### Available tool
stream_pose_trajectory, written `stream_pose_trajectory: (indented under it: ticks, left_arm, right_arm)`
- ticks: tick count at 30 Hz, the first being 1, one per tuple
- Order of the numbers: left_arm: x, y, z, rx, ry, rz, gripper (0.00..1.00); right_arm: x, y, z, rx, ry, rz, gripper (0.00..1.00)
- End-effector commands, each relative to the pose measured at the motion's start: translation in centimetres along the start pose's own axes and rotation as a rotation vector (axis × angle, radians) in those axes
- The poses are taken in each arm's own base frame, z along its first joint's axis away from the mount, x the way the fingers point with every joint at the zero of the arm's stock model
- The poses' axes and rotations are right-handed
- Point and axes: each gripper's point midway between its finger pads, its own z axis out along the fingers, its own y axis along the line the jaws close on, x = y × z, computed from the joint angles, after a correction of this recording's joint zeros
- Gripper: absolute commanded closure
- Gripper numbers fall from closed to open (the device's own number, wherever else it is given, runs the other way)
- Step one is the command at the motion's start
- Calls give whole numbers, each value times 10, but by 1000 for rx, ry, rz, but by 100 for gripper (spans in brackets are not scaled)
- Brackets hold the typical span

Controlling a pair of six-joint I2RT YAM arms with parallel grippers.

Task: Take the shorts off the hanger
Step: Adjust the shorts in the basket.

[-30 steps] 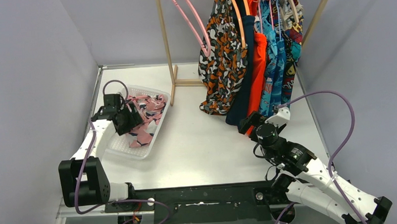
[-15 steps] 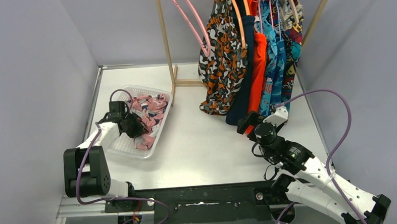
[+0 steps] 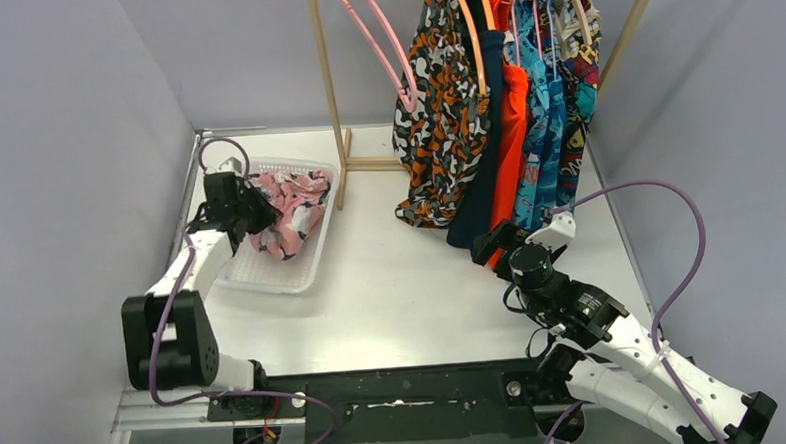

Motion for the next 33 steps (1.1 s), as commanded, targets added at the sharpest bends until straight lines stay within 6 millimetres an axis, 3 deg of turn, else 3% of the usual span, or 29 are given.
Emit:
stream_pose_trajectory:
  ticks: [1, 4, 7, 16, 20, 22, 27, 32, 33]
  left_arm:
    - [51, 46, 38, -122, 130, -94, 100]
    - [84, 58, 47, -133, 211, -155, 100]
    - [90, 62, 43, -148, 206, -169, 100]
    - [50, 45, 3, -142, 91, -90, 49]
    - [27, 36, -26, -141, -5, 0, 38]
    - [17, 34, -40, -158, -54, 30, 24]
    - [0, 14, -68, -87, -142, 94, 22]
    - [-1, 2, -80, -31, -157, 151, 21]
    - [-1, 3, -82, -33, -159, 161, 21]
  right_arm:
    - [-12, 6, -1, -8, -36, 34, 9]
    - [-14, 6, -2, -6, -34, 30, 9]
    - [-20, 6, -5, -1, -45, 24, 9]
    - [-60, 36, -27, -157, -126, -49, 8]
    - [-69, 49, -31, -212, -144, -96, 8]
    - [-69, 55, -30, -228, -138, -129, 8]
    - [-80, 91, -40, -364, -131, -165, 8]
    - [-90, 136, -60, -613, -177, -180, 5]
    - [-90, 143, -57, -608, -150, -205, 5]
